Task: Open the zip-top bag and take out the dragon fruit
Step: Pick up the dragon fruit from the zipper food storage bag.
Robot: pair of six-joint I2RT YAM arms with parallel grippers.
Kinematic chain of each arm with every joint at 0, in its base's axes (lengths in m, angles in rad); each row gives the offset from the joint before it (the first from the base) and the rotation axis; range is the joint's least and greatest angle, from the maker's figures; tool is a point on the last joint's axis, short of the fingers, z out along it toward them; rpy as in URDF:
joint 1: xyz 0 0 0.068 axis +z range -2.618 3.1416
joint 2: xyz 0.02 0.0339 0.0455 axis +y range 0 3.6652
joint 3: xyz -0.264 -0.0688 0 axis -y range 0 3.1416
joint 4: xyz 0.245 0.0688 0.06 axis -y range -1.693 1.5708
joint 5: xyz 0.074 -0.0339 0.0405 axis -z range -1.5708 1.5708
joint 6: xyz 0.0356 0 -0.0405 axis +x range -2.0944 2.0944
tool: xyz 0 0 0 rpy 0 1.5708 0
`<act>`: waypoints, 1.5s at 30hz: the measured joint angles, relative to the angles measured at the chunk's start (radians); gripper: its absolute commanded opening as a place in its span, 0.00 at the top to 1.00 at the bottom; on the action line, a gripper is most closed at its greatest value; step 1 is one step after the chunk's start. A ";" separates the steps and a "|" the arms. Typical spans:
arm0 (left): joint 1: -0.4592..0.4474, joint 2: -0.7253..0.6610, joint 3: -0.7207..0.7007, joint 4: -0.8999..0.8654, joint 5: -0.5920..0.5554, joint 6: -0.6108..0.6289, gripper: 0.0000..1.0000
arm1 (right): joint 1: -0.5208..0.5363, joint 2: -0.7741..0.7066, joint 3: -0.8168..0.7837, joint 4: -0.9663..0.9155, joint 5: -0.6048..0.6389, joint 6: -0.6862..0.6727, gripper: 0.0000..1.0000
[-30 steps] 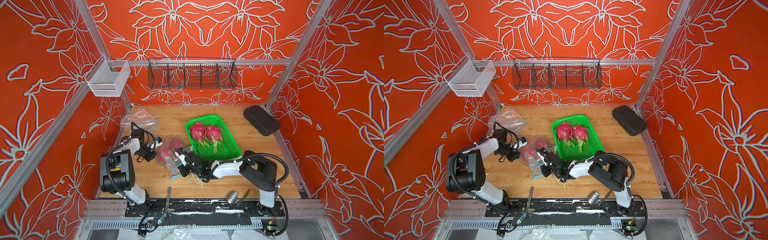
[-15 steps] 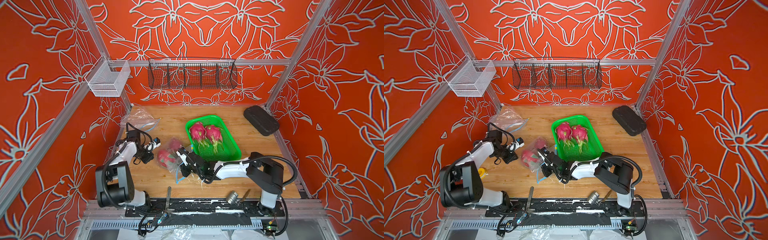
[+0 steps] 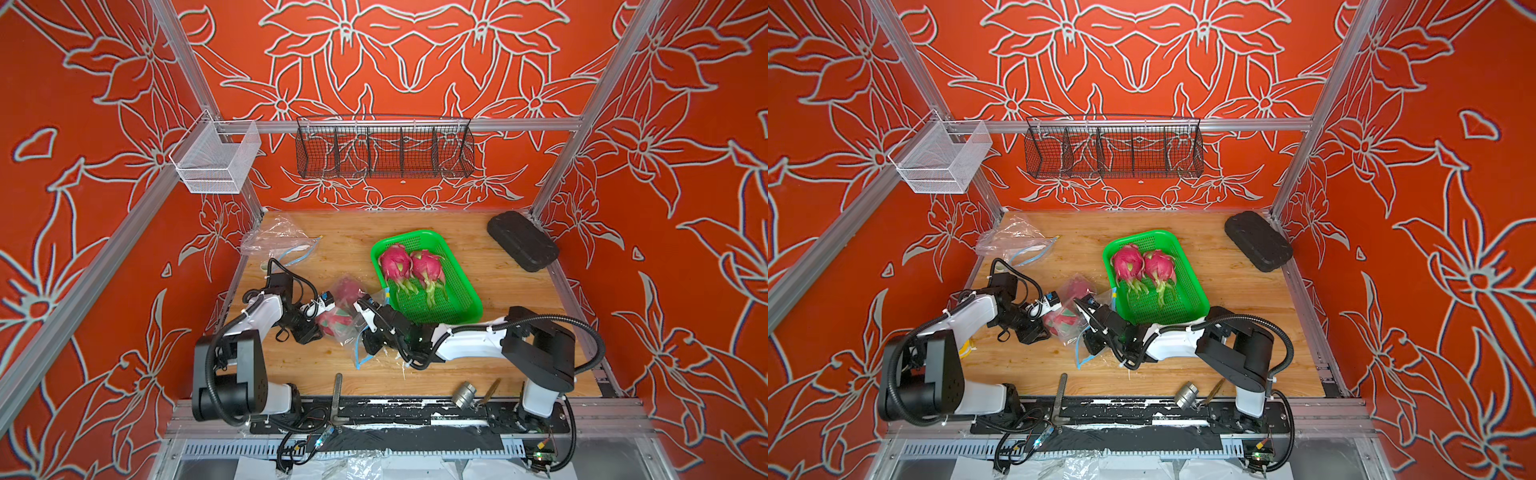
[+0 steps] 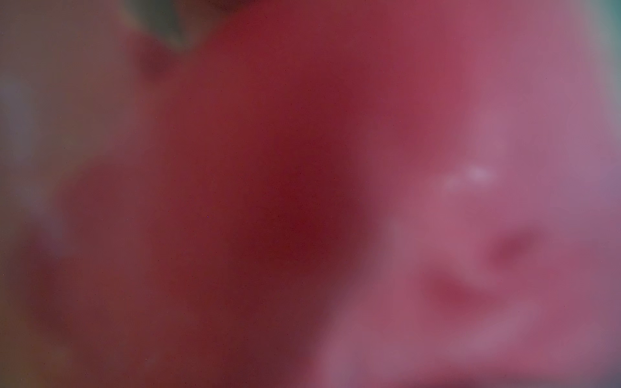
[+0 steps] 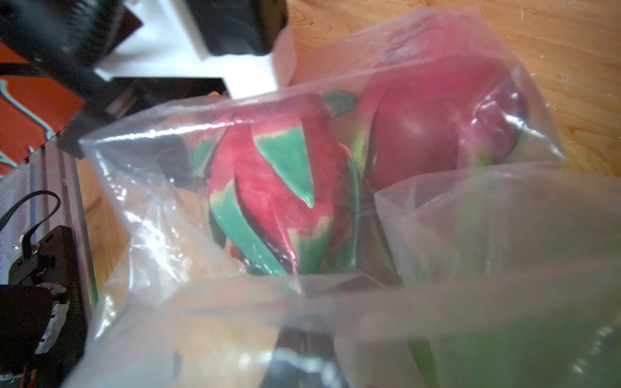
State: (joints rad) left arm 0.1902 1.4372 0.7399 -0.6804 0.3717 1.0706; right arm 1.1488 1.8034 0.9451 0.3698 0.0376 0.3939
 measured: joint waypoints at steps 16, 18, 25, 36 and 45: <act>-0.053 0.122 0.068 0.159 -0.095 -0.168 1.00 | 0.004 -0.080 -0.029 -0.067 0.069 -0.011 1.00; -0.048 0.122 0.069 0.173 -0.116 -0.174 1.00 | 0.004 -0.106 -0.036 -0.080 0.068 -0.016 1.00; -0.019 0.123 0.075 0.246 -0.246 -0.182 1.00 | 0.008 -0.218 -0.076 -0.150 0.032 -0.032 1.00; -0.013 0.204 0.179 0.349 -0.462 -0.280 1.00 | 0.021 -0.342 -0.109 -0.302 -0.032 -0.131 1.00; 0.021 0.247 0.210 0.353 -0.510 -0.320 1.00 | 0.018 -0.614 -0.114 -0.510 -0.009 -0.195 1.00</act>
State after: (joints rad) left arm 0.2111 1.6844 0.9501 -0.3275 -0.1387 0.7502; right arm 1.1667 1.1896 0.8314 -0.1402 0.0288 0.1986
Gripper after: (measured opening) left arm 0.047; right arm 0.056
